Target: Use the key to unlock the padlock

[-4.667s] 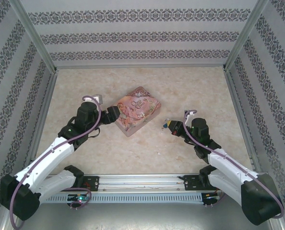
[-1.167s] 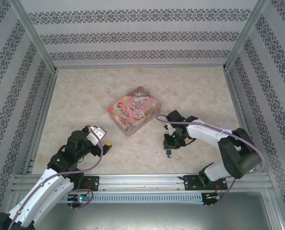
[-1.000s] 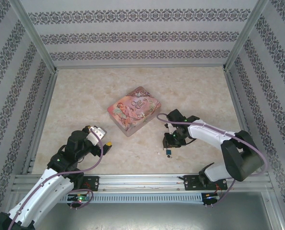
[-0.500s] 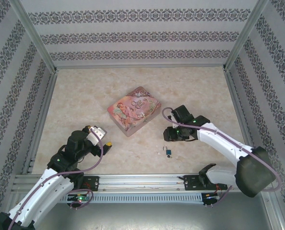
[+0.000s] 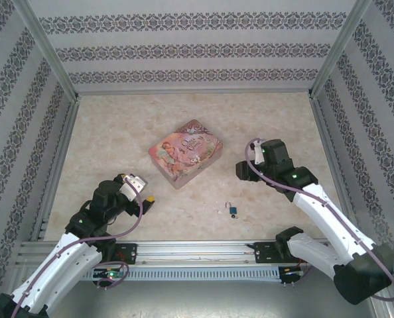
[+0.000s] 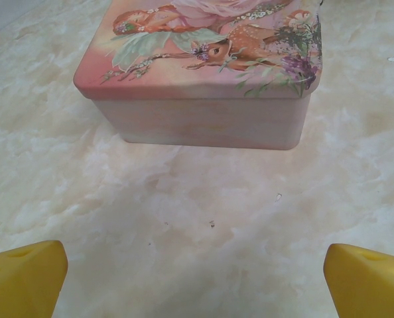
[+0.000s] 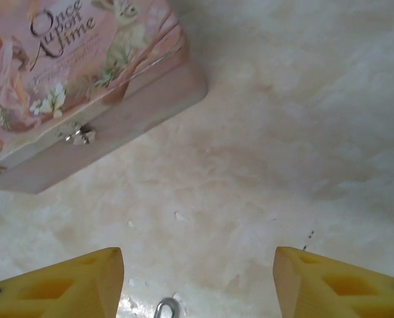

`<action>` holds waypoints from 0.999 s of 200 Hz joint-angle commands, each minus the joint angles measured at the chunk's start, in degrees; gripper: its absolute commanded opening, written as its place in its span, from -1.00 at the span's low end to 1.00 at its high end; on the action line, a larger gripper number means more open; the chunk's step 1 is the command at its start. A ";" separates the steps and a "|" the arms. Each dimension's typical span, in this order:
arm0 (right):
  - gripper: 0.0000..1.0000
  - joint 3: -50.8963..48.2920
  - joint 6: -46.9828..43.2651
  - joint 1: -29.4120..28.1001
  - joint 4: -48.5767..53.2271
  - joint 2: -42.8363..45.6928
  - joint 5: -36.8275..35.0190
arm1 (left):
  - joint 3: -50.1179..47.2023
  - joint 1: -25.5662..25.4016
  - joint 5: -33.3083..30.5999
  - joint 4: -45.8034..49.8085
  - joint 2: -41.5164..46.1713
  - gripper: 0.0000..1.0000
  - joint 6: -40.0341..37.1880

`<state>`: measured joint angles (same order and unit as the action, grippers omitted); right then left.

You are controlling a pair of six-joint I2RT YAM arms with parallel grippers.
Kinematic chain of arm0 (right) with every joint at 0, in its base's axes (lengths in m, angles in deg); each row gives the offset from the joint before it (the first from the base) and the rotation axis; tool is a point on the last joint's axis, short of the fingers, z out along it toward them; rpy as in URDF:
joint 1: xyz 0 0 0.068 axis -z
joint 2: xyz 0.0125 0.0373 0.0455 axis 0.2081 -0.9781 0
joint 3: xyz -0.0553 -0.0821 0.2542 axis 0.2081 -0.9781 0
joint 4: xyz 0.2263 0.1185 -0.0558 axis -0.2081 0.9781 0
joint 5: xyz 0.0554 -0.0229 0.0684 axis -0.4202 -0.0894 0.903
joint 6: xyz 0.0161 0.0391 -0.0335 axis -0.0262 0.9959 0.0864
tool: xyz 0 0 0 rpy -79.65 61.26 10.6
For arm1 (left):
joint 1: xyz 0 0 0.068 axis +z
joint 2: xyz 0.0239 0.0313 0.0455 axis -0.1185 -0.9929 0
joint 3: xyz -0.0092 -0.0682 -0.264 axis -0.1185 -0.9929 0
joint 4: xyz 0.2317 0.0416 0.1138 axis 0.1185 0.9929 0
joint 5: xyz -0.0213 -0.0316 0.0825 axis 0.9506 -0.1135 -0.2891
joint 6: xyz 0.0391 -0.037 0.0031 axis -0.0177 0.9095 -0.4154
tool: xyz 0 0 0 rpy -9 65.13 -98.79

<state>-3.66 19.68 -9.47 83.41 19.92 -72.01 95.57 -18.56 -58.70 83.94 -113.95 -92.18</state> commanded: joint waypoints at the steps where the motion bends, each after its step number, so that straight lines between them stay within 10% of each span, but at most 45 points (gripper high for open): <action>1: 0.33 -2.80 -2.71 2.02 -4.88 2.45 -1.06 | -0.39 0.70 -0.84 -0.72 0.10 0.99 -1.28; 96: 0.96 -15.17 -8.06 11.10 -25.90 10.24 -4.02 | -0.39 0.71 -0.83 -0.71 0.10 0.99 -1.18; 200: 0.97 -25.84 -14.12 14.15 -53.30 -0.71 -11.53 | -0.66 0.78 -1.61 -0.94 0.63 0.99 -0.92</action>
<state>-27.42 7.79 3.45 41.01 21.80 -81.32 95.57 -18.56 -59.77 83.94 -113.88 -92.18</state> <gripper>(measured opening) 0.985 0.993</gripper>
